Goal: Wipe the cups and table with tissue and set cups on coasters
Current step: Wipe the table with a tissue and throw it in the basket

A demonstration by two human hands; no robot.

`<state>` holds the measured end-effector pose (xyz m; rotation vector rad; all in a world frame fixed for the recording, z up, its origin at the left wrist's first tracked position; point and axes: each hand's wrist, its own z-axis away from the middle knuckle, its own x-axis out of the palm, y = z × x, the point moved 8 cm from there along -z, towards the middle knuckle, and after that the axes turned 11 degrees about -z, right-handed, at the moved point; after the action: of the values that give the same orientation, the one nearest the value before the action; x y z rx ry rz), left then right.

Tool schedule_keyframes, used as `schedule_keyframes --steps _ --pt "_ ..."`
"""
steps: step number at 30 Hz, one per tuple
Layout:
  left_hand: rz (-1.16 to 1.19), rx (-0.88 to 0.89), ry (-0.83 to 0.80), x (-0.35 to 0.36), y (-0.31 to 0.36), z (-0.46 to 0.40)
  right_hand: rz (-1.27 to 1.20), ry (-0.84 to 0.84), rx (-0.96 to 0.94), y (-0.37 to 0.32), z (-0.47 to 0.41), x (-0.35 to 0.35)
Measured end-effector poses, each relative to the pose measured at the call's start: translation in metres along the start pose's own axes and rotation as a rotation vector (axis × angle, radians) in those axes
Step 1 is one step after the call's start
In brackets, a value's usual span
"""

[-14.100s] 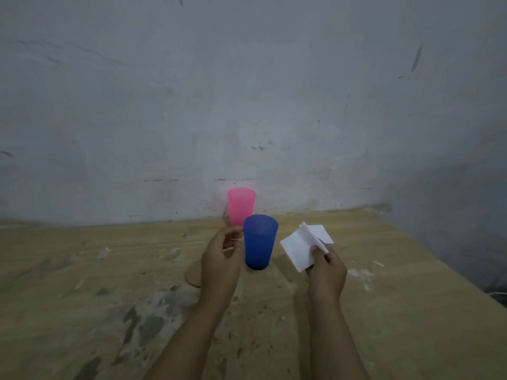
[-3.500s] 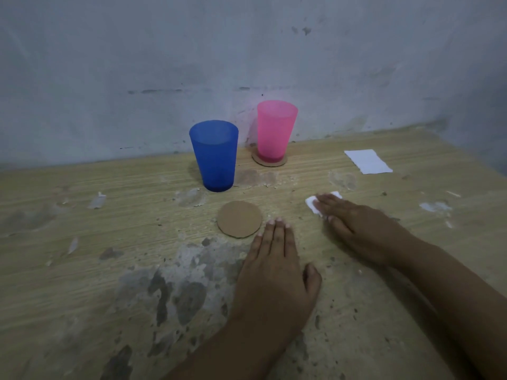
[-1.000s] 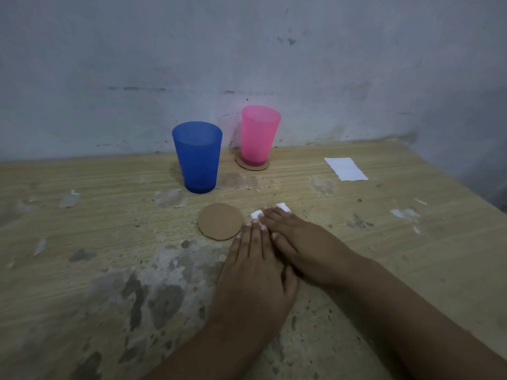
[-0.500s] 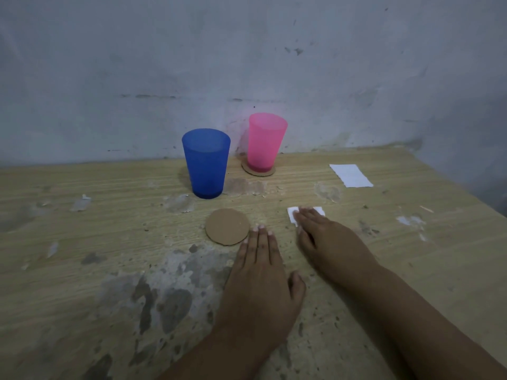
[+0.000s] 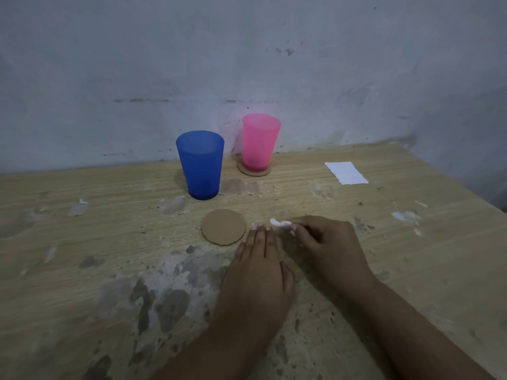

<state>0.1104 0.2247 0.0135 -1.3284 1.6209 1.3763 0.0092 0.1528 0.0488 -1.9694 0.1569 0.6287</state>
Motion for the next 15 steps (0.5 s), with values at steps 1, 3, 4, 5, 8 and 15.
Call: schedule_keyframes --steps 1,3,4,5,8,15 --pt "0.046 -0.011 0.017 -0.002 -0.002 0.000 -0.162 0.025 0.077 0.006 -0.001 -0.003" --pt "0.144 -0.032 0.071 -0.008 -0.005 -0.001 -0.508 0.039 0.226 0.016 -0.001 -0.002" --pt "0.192 -0.038 0.095 -0.012 -0.005 -0.001 -0.672 0.033 0.295 0.022 -0.001 0.000" --pt "0.236 -0.039 0.111 -0.015 -0.005 -0.002 -0.823 0.018 0.353 0.025 -0.001 0.003" --pt "0.387 -0.057 0.160 -0.021 -0.007 -0.004 -1.100 -0.076 0.444 0.026 0.000 0.010" --pt "0.672 -0.143 0.198 -0.026 -0.019 -0.007 -1.096 -0.249 0.465 0.021 0.004 0.024"
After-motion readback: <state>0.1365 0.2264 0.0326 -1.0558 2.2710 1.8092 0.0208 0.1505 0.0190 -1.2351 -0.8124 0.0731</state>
